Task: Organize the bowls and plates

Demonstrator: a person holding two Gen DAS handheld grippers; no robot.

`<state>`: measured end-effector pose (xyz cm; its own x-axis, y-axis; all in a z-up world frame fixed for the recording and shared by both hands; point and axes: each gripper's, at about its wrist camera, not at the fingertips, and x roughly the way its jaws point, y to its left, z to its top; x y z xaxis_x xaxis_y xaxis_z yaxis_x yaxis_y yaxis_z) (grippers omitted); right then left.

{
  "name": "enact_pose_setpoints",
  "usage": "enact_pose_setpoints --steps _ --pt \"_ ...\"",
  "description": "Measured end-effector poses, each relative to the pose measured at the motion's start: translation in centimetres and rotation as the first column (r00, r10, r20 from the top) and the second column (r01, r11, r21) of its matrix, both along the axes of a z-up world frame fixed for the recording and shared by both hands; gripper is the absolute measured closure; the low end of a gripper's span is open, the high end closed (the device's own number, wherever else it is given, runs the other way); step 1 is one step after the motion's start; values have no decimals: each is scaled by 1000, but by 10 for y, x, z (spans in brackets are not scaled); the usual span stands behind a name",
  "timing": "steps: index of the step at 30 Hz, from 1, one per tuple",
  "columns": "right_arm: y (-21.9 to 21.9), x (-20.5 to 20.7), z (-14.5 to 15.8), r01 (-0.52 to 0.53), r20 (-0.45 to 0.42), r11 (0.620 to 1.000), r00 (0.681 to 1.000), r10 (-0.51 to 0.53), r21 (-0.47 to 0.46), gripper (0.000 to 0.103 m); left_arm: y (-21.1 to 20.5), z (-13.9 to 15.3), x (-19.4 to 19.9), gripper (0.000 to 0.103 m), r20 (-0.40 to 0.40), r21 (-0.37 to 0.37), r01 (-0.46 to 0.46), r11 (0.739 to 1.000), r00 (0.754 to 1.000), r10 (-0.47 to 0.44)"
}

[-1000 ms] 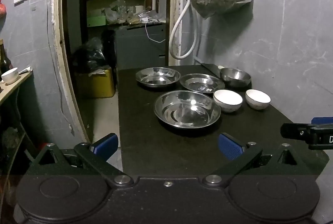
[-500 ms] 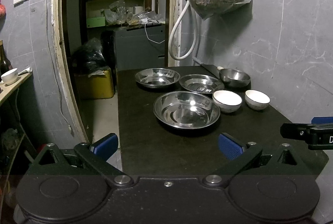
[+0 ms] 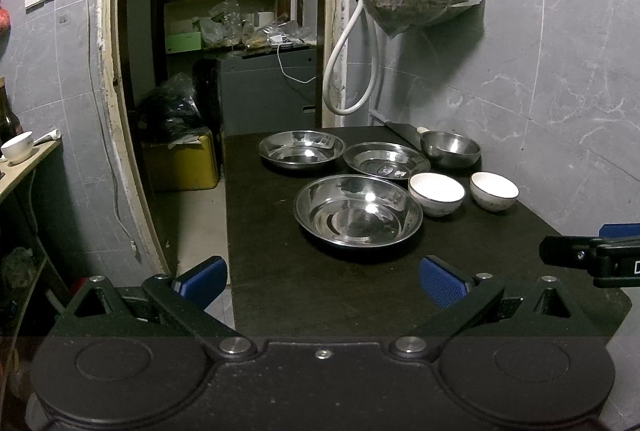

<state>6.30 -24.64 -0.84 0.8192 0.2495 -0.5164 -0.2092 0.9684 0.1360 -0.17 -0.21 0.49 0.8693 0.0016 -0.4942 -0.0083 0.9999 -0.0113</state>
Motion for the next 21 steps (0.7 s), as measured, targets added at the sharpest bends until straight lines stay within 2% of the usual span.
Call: enact_pose_setpoints --steps 21 --pt "0 2 0 6 -7 1000 1000 -6 0 0 2 -6 3 1 -10 -2 12 1000 1000 -12"
